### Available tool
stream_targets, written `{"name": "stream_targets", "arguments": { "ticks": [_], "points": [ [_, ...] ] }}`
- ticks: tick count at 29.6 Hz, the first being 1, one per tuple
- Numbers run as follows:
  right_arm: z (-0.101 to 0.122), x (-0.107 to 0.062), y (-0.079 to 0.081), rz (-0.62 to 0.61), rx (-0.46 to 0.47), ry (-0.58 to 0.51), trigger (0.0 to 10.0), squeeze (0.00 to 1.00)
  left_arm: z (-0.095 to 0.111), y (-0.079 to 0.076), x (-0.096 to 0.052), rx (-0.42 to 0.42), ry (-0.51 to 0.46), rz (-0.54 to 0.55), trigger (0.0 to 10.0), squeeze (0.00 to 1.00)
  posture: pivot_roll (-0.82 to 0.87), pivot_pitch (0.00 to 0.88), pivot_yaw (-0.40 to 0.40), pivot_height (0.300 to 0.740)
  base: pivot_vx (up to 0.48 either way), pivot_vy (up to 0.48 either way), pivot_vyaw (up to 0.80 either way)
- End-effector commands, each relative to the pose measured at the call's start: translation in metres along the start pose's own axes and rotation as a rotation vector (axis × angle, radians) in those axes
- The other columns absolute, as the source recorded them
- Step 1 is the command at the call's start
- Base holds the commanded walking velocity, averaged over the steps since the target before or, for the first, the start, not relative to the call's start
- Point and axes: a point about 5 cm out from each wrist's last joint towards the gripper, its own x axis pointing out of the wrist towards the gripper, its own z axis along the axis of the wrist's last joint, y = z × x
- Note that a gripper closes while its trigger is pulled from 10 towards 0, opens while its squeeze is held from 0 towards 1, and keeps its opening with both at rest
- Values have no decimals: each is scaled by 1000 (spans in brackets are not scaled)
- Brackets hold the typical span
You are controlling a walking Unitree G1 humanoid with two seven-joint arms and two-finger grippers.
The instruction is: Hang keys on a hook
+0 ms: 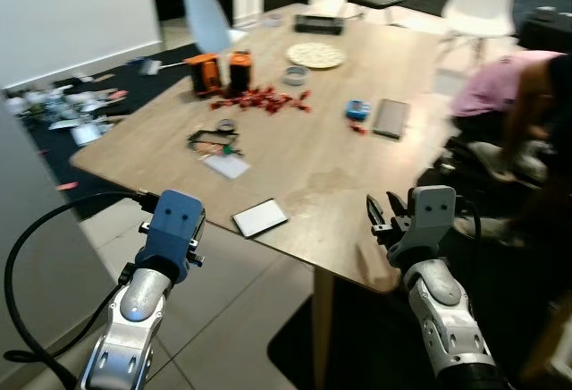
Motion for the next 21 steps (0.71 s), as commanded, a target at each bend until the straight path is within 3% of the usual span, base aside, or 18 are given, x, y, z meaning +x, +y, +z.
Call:
{"name": "stream_targets", "arguments": {
  "ticks": [1, 21],
  "points": [
    [-5, -3, -1, 0, 6, 13, 10000, 0, -5, -4, -2, -10, 19, -7, 10000, 0, 109, 139, -26, 740, 0, 0, -788],
    [-5, -2, 1, 9, 4, 15, 10000, 0, -7, -3, -3, -11, 25, -2, 10000, 0, 113, 146, -28, 740, 0, 0, -788]
  ]
}}
